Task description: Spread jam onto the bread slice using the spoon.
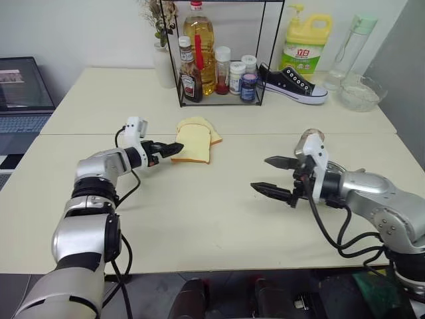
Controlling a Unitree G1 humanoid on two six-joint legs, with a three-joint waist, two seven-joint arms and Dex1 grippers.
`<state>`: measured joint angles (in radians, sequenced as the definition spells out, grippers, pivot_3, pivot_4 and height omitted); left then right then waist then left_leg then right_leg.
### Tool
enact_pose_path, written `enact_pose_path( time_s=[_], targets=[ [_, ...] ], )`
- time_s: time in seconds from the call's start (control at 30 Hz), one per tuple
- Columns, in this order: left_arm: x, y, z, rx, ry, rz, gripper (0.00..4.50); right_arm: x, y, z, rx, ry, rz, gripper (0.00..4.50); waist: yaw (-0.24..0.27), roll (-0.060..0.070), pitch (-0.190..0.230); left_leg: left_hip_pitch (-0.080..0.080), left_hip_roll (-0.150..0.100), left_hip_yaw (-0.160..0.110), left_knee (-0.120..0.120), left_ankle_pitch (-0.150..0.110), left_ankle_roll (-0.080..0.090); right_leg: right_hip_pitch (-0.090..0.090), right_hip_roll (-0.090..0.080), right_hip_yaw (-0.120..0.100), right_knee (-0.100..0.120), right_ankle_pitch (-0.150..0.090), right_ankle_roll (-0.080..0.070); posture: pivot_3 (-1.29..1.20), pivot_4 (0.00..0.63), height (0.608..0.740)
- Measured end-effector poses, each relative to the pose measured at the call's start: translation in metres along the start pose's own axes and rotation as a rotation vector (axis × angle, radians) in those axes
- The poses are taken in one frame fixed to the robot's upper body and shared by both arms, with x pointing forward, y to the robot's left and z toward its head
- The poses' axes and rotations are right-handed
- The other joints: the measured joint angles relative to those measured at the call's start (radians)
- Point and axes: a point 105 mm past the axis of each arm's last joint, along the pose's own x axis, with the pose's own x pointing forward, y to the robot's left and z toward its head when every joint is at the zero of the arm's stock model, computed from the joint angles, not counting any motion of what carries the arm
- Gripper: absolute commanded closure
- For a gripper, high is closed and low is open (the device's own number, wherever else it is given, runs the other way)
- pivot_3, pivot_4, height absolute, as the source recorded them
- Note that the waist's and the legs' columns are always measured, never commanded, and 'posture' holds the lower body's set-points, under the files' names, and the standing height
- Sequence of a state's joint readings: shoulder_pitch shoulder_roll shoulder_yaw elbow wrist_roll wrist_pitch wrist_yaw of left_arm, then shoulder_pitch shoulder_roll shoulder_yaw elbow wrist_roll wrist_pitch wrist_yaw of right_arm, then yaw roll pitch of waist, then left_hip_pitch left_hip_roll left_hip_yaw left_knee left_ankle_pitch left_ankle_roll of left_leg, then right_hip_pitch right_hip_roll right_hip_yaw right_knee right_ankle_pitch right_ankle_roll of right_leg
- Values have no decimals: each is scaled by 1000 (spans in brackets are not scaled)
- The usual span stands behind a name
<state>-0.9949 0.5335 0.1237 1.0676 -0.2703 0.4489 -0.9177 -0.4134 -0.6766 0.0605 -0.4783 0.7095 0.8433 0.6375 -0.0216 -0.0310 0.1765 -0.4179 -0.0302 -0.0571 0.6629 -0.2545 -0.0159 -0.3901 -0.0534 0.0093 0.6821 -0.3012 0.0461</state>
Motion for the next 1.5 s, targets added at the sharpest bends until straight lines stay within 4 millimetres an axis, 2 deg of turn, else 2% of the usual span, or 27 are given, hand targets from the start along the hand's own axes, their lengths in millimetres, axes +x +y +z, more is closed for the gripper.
enact_pose_path(
  time_s=[0.13, 0.23, 0.47, 0.63, 0.87, 1.0, 1.1, 1.2, 1.27, 1.33, 1.4, 1.5],
  targets=[
    [14, -5, -10, 12, 8, -6, 0, 5, -2, 0, 5, -13, -34, 24, -2, 0, 0, 0, 0, 1, 0, 0, 0, 0, -1, 0, 0, 0, 0, 0, 150, 740],
    [17, -4, -11, 26, 4, 10, 633, 7, -2, -1, 18, -17, -46, 0, -3, 0, 0, 1, 0, 0, 0, 0, 1, 0, 0, 0, 1, 0, 0, 0, 150, 740],
    [17, -2, -12, 14, -12, 15, 2903, 8, 2, 1, 13, -18, -52, 0, -3, 0, 0, 1, -1, 0, 0, 0, 1, 0, 0, 0, 2, 0, 0, 0, 150, 740],
    [23, -10, -6, 31, -22, -7, 4483, 11, 3, 3, 25, -37, -54, 0, -2, 0, 0, 1, -1, 0, 1, 0, 1, 0, 0, 0, 2, 0, 0, 0, 150, 740],
    [26, -14, -3, 40, -30, -22, 4483, 12, -2, 1, 24, -49, -100, 0, -4, 0, 0, 1, -1, 0, 1, 0, 1, 0, 0, 0, 3, 0, 0, 0, 150, 740],
    [26, -22, 14, 23, -64, -58, 4483, 11, -2, 3, 27, -59, -104, 0, -4, 0, 0, 0, -2, 0, 1, 0, 1, 0, 1, -1, 4, 0, 0, 0, 150, 740],
    [20, -48, 42, -12, -91, -206, 4483, 3, -8, 3, 34, -68, -135, 0, -4, 0, 0, 0, -2, 0, 1, 0, 1, 0, 1, 0, 4, 0, 0, 0, 150, 740],
    [3, -88, 57, -50, -90, -398, 4483, -14, -8, -2, 46, -50, -163, 0, -8, 1, 0, 0, -2, 0, 1, 0, 0, 1, -1, 5, 2, 0, 0, 0, 150, 740],
    [-6, -109, 48, -109, -48, -478, 4483, -24, -8, -2, 56, -47, -177, 0, -9, 1, 0, 1, -1, 0, 1, 0, 0, 1, -2, 6, 2, 0, 0, 0, 150, 740],
    [-12, -124, 28, -178, 7, -509, 4483, -32, -3, -4, 66, -42, -177, 0, -10, 2, -1, 2, 0, 0, 1, 0, 1, 1, -1, 6, 3, 0, 0, 0, 150, 740],
    [-16, -131, -2, -239, 79, -490, 4483, -39, 3, -9, 90, -30, -172, 0, -10, 2, -1, 2, 2, 0, 1, 0, 1, 1, 0, 6, 5, 0, 0, 0, 150, 740],
    [-25, -132, -44, -269, 155, -407, 4483, -46, 17, -18, 140, -10, -138, 0, -9, 3, -1, 3, 2, 0, 1, 0, 1, 1, 0, 6, 6, 0, 0, 0, 150, 740]
  ],
)
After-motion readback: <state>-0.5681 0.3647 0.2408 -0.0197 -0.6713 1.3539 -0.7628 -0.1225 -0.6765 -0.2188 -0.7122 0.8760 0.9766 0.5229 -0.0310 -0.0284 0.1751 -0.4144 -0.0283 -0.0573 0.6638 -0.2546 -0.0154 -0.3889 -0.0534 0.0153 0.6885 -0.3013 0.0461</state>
